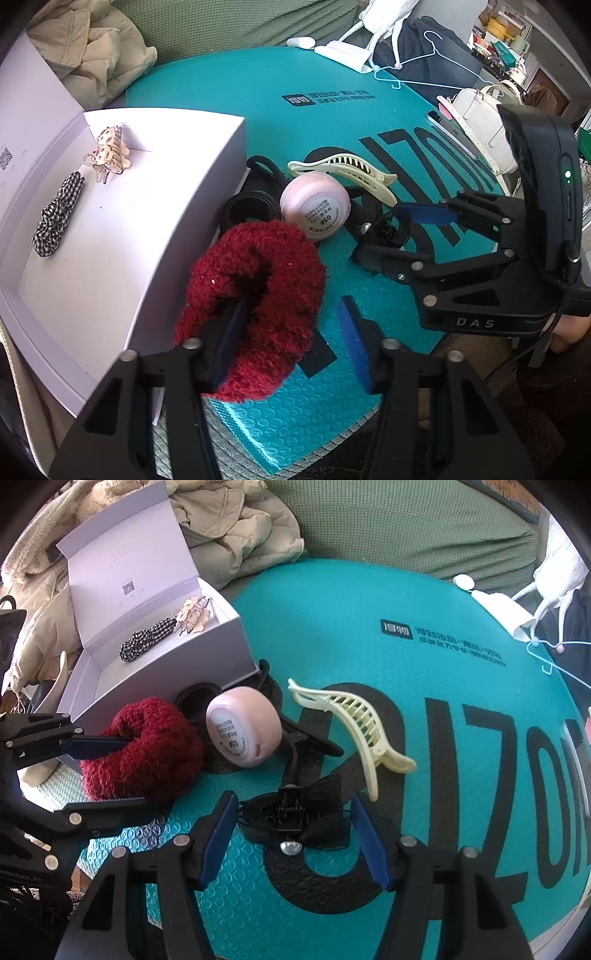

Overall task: Organize objects
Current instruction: 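Grasp the red fuzzy scrunchie with the left tool while the right tool grasps the black hair clip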

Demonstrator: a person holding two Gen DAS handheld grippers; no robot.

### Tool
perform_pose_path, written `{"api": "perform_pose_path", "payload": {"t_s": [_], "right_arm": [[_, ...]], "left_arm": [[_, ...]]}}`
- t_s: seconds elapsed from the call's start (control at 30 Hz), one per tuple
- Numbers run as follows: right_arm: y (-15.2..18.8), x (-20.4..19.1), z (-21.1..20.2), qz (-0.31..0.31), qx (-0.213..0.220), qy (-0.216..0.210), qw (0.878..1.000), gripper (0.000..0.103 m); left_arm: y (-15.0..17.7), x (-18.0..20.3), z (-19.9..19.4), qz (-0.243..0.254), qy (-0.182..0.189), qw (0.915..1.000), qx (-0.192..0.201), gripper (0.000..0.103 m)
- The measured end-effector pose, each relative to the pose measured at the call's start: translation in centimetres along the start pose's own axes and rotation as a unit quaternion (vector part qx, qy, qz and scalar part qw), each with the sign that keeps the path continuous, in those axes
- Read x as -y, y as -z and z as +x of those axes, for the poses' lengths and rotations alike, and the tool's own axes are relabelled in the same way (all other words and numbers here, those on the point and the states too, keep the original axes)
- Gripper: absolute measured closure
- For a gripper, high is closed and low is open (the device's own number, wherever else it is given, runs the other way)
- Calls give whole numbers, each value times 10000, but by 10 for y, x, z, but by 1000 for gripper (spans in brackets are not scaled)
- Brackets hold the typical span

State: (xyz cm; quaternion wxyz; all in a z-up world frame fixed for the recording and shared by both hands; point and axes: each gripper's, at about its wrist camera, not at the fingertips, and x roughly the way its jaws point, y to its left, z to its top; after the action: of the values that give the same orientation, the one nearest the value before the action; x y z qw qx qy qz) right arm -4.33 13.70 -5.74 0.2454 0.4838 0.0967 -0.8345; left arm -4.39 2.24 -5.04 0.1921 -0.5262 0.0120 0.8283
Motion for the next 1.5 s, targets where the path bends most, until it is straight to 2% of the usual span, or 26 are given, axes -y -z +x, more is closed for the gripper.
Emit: {"api": "perform_pose_path", "payload": {"t_s": [0.03, 0.17, 0.3, 0.57, 0.7, 0.83, 0.9, 0.97, 1.0, 1.07, 1.1, 1.27, 1.5], "right_arm": [[1, 0, 1, 12, -9, -22, 10000, 40], [4, 3, 3, 108, -72, -79, 9999, 53], [9, 5, 1, 176, -85, -73, 9998, 62], [22, 16, -11, 412, -37, 46, 9991, 65], [30, 27, -19, 615, -10, 169, 9980, 65], [38, 37, -24, 789, 34, 189, 9967, 65], [41, 39, -25, 821, 73, 140, 9965, 62], [43, 39, -24, 811, 98, 101, 9966, 53], [43, 38, -23, 797, 86, 96, 9967, 50], [44, 36, -23, 738, 109, 142, 9971, 50], [44, 35, -23, 708, 119, 162, 9973, 49], [47, 36, -24, 769, 176, 94, 9968, 48], [49, 36, -25, 754, 191, 100, 9969, 46]], "left_arm": [[0, 0, 1, 13, 50, 10000, -37, 68], [1, 5, 3, 79, 134, 9998, -83, 78], [4, 15, 1, 186, 348, 9992, -112, 80], [12, 45, 1, 403, 637, 9971, -106, 80], [13, 55, -3, 445, 575, 9973, 25, 80], [14, 58, -1, 420, 459, 9980, -92, 79], [15, 63, -3, 551, 296, 9980, -75, 77], [17, 68, -9, 690, 164, 9975, 71, 73], [17, 70, -12, 731, 112, 9972, 124, 64], [18, 72, -16, 752, -1, 9970, 199, 46], [19, 72, -19, 751, -35, 9968, 271, 44], [19, 65, -27, 624, -243, 9971, 375, 39], [21, 53, -16, 470, -327, 9982, 194, 36]]}}
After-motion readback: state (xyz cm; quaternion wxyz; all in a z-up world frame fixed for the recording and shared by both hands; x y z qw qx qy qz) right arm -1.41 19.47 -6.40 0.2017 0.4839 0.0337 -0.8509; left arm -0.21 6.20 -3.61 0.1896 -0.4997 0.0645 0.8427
